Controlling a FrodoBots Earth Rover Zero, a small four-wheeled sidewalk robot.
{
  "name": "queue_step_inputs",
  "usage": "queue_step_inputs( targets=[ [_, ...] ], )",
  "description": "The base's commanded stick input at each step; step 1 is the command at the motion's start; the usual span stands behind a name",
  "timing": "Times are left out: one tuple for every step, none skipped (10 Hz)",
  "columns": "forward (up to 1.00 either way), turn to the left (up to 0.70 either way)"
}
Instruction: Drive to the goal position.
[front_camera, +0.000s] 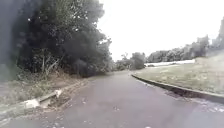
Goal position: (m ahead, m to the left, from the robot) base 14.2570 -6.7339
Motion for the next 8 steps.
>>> queue_step_inputs(
  targets=[
    [0.45,0.0],
    [0.45,0.0],
    [0.45,0.0],
    [0.45,0.0],
    [0.45,0.0],
    [0.45,0.0],
    [0.45,0.0],
    [0.45,0.04]
  ],
)
